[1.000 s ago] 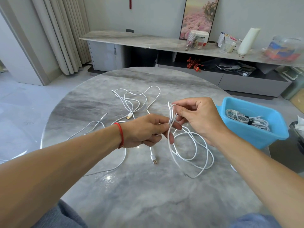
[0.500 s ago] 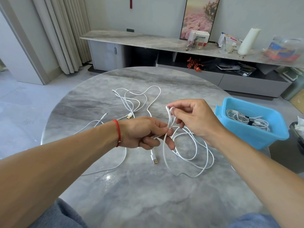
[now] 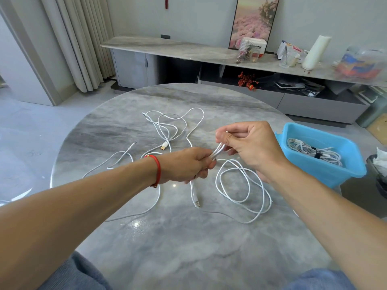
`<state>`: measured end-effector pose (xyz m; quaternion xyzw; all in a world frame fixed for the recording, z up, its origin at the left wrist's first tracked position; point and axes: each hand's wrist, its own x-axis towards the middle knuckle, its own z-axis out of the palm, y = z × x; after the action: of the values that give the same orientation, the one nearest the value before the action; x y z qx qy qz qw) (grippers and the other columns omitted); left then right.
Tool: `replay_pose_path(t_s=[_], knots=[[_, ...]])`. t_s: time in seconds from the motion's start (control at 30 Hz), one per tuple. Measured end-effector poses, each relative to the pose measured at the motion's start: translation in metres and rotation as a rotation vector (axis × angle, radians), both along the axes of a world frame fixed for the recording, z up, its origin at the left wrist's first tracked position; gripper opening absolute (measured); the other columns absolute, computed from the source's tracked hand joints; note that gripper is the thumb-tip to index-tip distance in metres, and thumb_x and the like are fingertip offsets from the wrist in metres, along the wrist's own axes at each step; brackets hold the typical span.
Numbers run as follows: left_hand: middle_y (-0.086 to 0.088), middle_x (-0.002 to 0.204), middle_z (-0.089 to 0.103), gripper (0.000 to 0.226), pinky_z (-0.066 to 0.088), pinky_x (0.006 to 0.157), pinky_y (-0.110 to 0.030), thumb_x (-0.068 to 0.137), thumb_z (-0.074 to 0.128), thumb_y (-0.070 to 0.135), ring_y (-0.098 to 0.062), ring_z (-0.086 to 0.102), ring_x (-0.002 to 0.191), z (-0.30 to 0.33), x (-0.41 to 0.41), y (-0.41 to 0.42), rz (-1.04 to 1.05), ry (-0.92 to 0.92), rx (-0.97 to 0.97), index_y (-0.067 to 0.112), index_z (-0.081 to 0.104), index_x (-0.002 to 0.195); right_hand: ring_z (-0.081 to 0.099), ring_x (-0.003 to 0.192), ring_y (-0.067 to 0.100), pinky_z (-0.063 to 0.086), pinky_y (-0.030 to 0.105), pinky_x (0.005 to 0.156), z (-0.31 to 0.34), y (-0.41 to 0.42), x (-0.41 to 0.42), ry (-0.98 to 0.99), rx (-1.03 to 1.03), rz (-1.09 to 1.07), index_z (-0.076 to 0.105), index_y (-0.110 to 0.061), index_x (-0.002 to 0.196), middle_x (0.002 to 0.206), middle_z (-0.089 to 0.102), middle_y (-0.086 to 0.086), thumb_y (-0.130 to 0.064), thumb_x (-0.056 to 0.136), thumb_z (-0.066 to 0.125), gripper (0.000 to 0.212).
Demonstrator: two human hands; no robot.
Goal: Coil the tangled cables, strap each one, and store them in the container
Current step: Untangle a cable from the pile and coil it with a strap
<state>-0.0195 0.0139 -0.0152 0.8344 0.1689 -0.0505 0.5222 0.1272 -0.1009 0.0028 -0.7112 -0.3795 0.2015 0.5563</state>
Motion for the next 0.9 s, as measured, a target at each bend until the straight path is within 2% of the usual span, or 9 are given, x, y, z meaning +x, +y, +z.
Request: replay_pose_path(t_s=[0.1,0.2,0.27,0.37,0.5,0.6,0.67,0.8,0.9], knots=[[-0.003,0.070,0.044,0.026,0.055,0.071,-0.035,0.109,0.033,0.018,-0.022,0.052,0.071,0.001,0.002,-0.007,0.048,-0.042,-0.104,0.015,0.049,0.089,0.069,0.058,0.015,0.055,0.023,0.057,0.003,-0.001,0.003,-0.050,-0.018,-0.059,0.082,-0.014,0.088,0.073,0.078,0.006,-0.023,0.084,0.086,0.010],[-0.001,0.065,0.035,0.026,0.051,0.057,-0.030,0.110,0.032,0.020,-0.015,0.040,0.053,0.003,0.002,-0.012,0.080,-0.059,-0.222,0.011,0.049,0.091,0.073,0.059,0.024,0.059,0.028,0.058,0.005,-0.002,0.004,-0.079,-0.031,-0.117,0.080,-0.012,0.088,0.070,0.077,0.006,-0.024,0.086,0.084,0.012],[0.003,0.067,0.038,0.030,0.042,0.051,-0.024,0.108,0.034,0.028,-0.009,0.036,0.048,0.005,0.004,-0.011,0.091,-0.054,-0.084,0.016,0.051,0.088,0.073,0.057,0.024,0.059,0.028,0.056,0.005,-0.002,0.004,-0.135,-0.039,-0.163,0.079,-0.015,0.085,0.064,0.075,0.005,-0.028,0.088,0.082,0.014],[0.009,0.068,0.048,0.034,0.036,0.053,-0.010,0.107,0.036,0.037,-0.004,0.045,0.053,0.007,0.005,-0.009,0.038,-0.093,0.382,0.027,0.050,0.077,0.070,0.050,0.019,0.055,0.024,0.050,0.005,-0.003,0.003,-0.186,-0.045,-0.214,0.078,-0.019,0.078,0.059,0.073,0.002,-0.033,0.089,0.081,0.018],[0.010,0.065,0.049,0.037,0.036,0.056,-0.009,0.106,0.037,0.034,0.001,0.049,0.055,0.007,0.002,-0.007,0.086,-0.149,0.469,0.026,0.049,0.072,0.067,0.047,0.017,0.052,0.023,0.046,0.008,-0.003,0.003,-0.159,-0.050,-0.199,0.078,-0.017,0.073,0.061,0.074,0.002,-0.038,0.087,0.082,0.026],[0.011,0.056,0.043,0.039,0.036,0.046,-0.015,0.105,0.040,0.033,-0.008,0.038,0.045,0.006,-0.001,-0.004,0.082,-0.144,0.247,0.018,0.049,0.071,0.063,0.044,0.014,0.047,0.022,0.041,0.011,-0.005,0.004,-0.126,-0.048,-0.133,0.076,-0.014,0.072,0.061,0.073,0.005,-0.042,0.084,0.083,0.031],[0.008,0.055,0.035,0.041,0.033,0.043,-0.023,0.106,0.041,0.033,-0.016,0.029,0.048,0.006,-0.004,-0.004,0.057,-0.135,0.044,0.014,0.043,0.070,0.061,0.040,0.015,0.045,0.021,0.038,0.013,-0.007,0.005,-0.161,-0.050,-0.100,0.075,-0.012,0.068,0.056,0.071,0.008,-0.047,0.081,0.083,0.039],[0.006,0.057,0.025,0.039,0.020,0.042,-0.020,0.107,0.042,0.031,-0.013,0.017,0.049,0.008,-0.003,-0.009,0.036,-0.085,-0.191,0.017,0.036,0.071,0.062,0.039,0.017,0.045,0.022,0.036,0.014,-0.009,0.003,-0.241,-0.073,-0.116,0.073,-0.010,0.067,0.052,0.068,0.008,-0.057,0.082,0.077,0.050],[0.005,0.060,0.020,0.039,0.014,0.045,-0.021,0.107,0.039,0.030,-0.013,0.012,0.050,0.009,-0.003,-0.011,0.160,-0.117,-0.353,0.020,0.035,0.070,0.072,0.056,0.027,0.057,0.031,0.049,0.012,-0.008,0.000,-0.017,-0.093,-0.085,0.071,-0.004,0.091,0.069,0.075,0.013,-0.056,0.101,0.053,0.056]])
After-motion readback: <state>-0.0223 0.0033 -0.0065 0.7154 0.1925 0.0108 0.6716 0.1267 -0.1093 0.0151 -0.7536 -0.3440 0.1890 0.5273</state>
